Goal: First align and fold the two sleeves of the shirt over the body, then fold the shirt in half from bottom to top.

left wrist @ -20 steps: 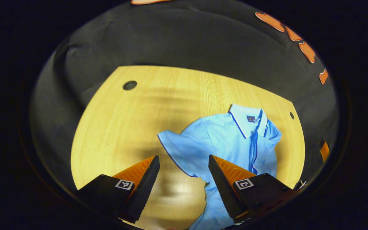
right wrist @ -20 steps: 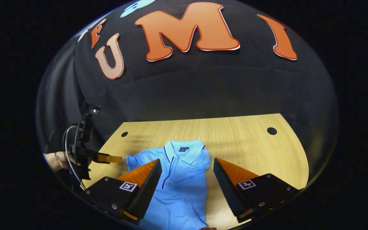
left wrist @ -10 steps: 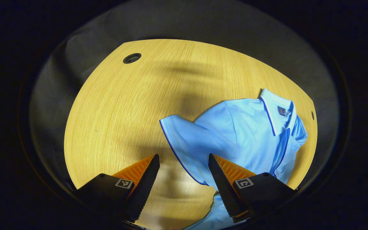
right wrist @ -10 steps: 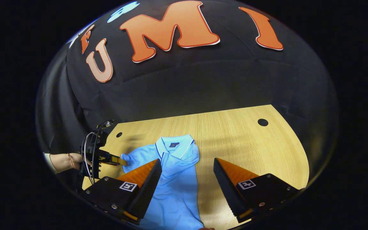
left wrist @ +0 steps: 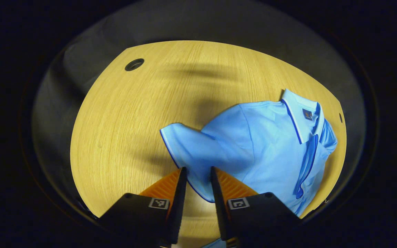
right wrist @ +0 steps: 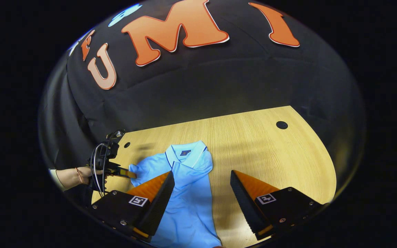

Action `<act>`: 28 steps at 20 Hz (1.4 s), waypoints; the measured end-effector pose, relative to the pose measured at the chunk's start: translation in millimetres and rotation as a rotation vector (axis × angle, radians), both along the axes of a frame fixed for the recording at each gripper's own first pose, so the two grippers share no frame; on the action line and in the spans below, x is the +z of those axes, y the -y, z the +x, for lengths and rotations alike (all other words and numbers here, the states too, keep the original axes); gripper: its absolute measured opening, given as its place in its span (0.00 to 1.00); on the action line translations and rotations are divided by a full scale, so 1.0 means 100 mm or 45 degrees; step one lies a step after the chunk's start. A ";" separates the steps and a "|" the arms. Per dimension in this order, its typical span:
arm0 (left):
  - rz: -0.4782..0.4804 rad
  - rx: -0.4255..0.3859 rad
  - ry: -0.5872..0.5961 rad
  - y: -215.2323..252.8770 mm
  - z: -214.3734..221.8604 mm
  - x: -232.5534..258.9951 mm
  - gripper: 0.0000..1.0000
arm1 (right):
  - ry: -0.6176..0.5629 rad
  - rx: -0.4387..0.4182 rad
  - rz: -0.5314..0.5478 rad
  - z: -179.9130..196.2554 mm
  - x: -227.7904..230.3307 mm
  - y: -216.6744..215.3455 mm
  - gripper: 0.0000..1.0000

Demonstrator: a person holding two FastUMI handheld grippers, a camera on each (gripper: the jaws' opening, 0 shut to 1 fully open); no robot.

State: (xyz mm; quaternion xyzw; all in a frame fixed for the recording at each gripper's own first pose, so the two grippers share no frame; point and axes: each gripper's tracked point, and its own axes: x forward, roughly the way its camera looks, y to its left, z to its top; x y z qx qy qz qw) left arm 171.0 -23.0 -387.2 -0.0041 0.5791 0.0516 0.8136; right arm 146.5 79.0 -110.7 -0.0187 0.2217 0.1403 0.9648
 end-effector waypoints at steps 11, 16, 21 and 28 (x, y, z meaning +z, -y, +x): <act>0.005 -0.160 0.082 0.03 0.13 0.45 0.07 | 0.008 -0.028 -0.009 -0.07 0.03 0.06 0.98; 0.029 -0.300 0.158 0.36 0.25 0.86 0.07 | 0.020 -0.036 -0.002 -0.13 0.05 0.08 0.99; 0.025 -0.451 0.183 0.87 0.27 1.00 0.07 | 0.032 -0.053 0.037 -0.20 0.12 0.16 0.99; -0.093 -0.539 0.157 1.77 0.22 0.86 0.07 | 0.041 -0.112 0.056 -0.29 0.13 0.46 0.99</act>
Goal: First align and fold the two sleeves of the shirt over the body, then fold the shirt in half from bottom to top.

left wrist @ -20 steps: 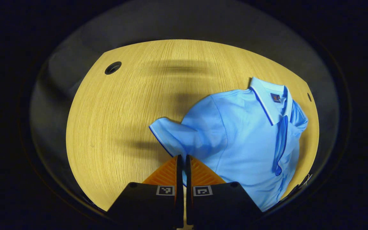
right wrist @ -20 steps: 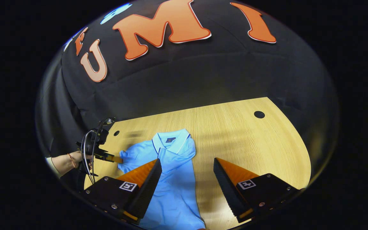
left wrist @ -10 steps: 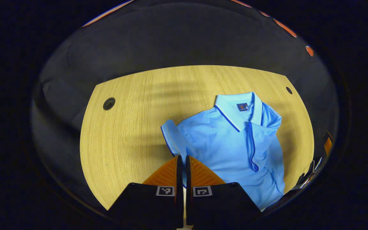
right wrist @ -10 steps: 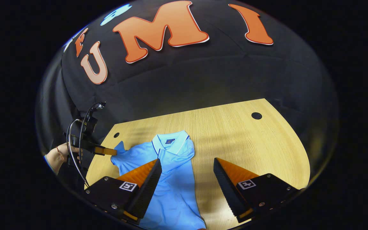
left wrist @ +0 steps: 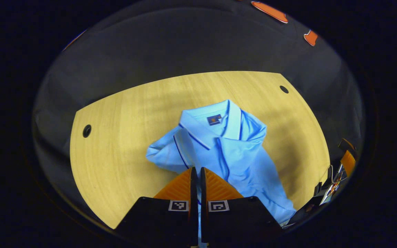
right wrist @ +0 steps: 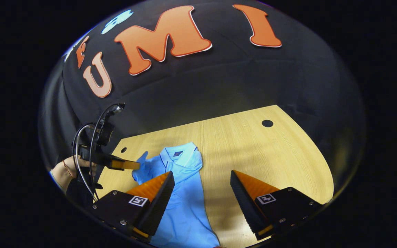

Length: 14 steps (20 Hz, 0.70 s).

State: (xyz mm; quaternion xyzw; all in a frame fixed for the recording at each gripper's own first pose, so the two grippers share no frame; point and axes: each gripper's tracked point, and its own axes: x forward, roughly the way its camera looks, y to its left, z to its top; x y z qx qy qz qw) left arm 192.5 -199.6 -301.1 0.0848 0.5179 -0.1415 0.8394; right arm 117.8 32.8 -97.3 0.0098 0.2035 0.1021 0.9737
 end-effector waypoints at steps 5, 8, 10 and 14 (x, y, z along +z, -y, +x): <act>-0.023 -0.026 -0.032 0.46 -0.01 -0.17 0.07 | -0.028 -0.042 0.020 -0.07 -0.07 0.24 0.99; 0.000 -0.056 -0.043 0.62 -0.03 -0.26 0.06 | -0.043 -0.056 0.029 -0.10 -0.11 0.34 0.99; 0.000 -0.048 -0.046 0.69 -0.03 -0.36 0.07 | -0.054 -0.067 0.022 -0.12 -0.14 0.40 0.99; -0.053 -0.008 -0.098 0.80 -0.10 -0.52 0.10 | -0.071 -0.066 0.008 -0.15 -0.18 0.45 0.99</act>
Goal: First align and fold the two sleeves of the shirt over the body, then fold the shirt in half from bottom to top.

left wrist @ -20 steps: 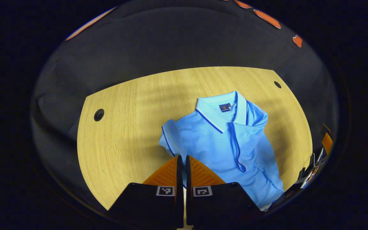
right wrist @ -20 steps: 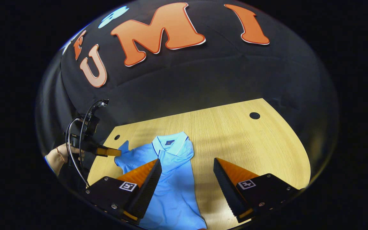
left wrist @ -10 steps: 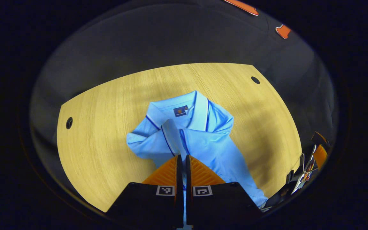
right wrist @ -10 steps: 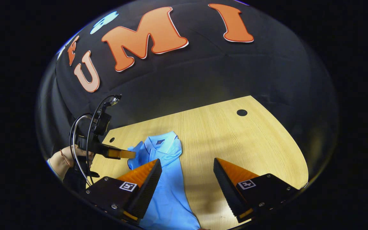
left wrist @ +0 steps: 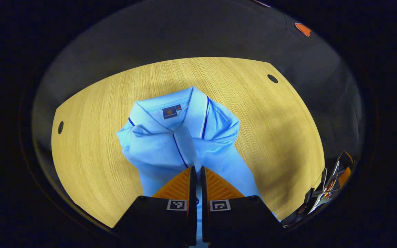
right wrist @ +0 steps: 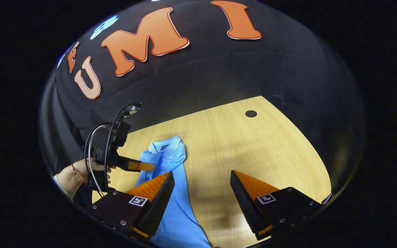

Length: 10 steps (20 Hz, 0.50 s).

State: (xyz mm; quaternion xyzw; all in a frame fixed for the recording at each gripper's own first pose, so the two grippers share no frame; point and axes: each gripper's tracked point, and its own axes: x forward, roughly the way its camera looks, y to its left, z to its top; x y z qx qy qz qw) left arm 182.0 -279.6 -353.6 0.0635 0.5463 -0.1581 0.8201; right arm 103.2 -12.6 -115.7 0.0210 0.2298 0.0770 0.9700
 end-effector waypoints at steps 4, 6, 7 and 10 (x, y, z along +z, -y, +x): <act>-0.021 0.018 0.014 0.06 -0.03 -0.04 0.35 | -0.019 0.007 -0.008 -0.01 -0.04 0.01 0.99; -0.052 0.038 0.022 0.08 -0.08 -0.01 0.55 | -0.031 0.010 -0.006 0.00 -0.07 0.00 0.99; -0.064 0.049 0.027 0.07 -0.10 0.03 0.70 | -0.034 0.014 -0.008 0.00 -0.07 0.00 0.99; -0.081 0.093 0.073 0.00 -0.18 0.19 1.00 | -0.034 0.011 -0.035 0.02 -0.08 0.01 0.99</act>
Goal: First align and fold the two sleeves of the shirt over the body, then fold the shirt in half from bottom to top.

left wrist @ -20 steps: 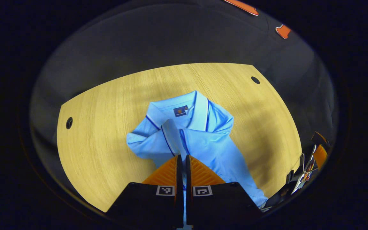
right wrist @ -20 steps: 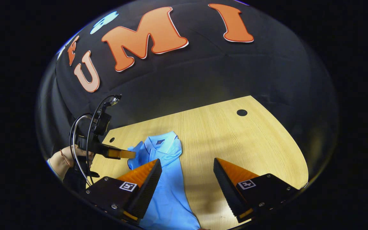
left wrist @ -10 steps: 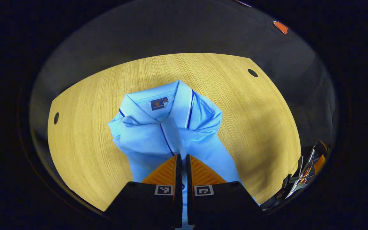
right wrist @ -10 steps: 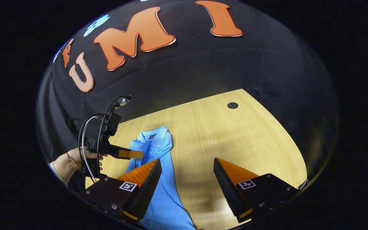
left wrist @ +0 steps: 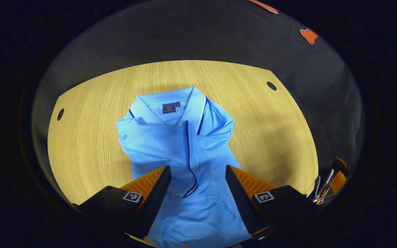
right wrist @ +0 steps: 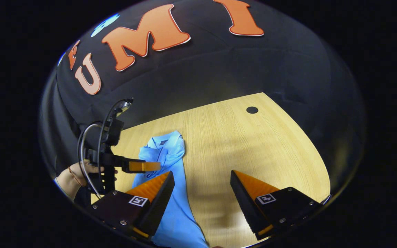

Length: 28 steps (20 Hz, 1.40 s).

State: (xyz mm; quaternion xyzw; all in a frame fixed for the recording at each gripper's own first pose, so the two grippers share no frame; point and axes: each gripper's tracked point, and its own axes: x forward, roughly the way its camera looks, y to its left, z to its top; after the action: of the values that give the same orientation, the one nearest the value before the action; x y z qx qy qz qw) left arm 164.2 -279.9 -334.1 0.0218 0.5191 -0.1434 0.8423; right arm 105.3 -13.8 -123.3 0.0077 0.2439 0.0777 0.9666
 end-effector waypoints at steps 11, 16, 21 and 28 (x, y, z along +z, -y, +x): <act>0.035 0.116 0.172 -0.89 -0.84 0.72 1.00 | -0.167 0.062 -0.149 -0.37 -0.50 -0.16 0.99; 0.015 0.200 0.109 -1.39 -1.64 0.47 1.00 | -0.259 0.054 -0.236 -0.83 -0.89 -0.18 0.99; 0.041 0.234 0.050 -1.67 -2.29 0.19 1.00 | -0.322 0.043 -0.302 -1.35 -1.21 -0.21 0.99; 0.098 0.203 -0.020 -1.88 -3.01 -0.13 1.00 | -0.414 0.001 -0.352 -1.93 -1.63 -0.13 0.99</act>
State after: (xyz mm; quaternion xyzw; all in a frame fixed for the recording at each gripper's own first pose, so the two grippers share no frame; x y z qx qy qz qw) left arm -136.9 -92.2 -347.1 0.0117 0.5310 -0.0559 0.8455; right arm -87.2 -1.3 -286.3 -0.1126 0.4051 0.0417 0.9063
